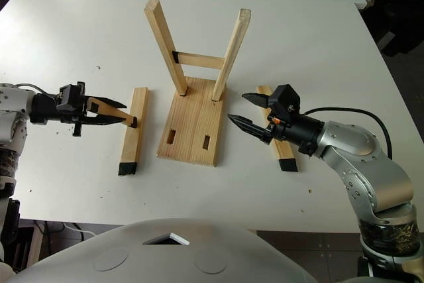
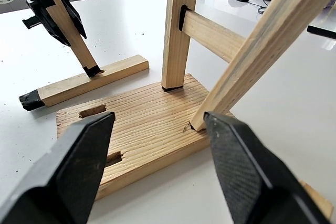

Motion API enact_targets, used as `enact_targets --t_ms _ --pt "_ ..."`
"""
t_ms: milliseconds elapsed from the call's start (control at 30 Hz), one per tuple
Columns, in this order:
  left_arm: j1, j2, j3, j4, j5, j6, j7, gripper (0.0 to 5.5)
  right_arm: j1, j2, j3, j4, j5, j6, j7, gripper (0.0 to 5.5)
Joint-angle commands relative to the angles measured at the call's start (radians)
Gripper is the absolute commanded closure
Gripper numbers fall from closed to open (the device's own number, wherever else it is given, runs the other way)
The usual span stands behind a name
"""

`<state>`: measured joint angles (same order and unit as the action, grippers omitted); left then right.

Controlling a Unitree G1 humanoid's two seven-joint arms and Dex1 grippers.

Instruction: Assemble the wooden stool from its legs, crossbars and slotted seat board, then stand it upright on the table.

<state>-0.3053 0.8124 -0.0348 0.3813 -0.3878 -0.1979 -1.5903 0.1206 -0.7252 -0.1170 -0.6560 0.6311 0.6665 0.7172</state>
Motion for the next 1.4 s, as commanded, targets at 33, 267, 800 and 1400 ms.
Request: enact_targets --t_ms 33,267,800,1400 --pt "-0.015 0.004 -0.002 0.023 0.032 0.004 0.007 4.19 -0.001 -0.009 -0.001 -0.015 0.006 0.006 0.0 2.37" --pt "-0.049 0.011 -0.011 0.062 0.057 -0.006 -0.012 4.19 0.012 -0.003 0.002 -0.023 0.001 0.004 -0.009 2.37" --pt "-0.084 0.025 -0.135 0.069 0.149 0.131 0.007 4.19 -0.007 -0.013 0.024 -0.02 -0.008 0.006 -0.002 2.37" --pt "-0.091 -0.031 -0.189 0.053 0.211 0.102 0.093 4.19 -0.034 -0.02 0.05 -0.012 -0.02 0.005 -0.004 2.37"
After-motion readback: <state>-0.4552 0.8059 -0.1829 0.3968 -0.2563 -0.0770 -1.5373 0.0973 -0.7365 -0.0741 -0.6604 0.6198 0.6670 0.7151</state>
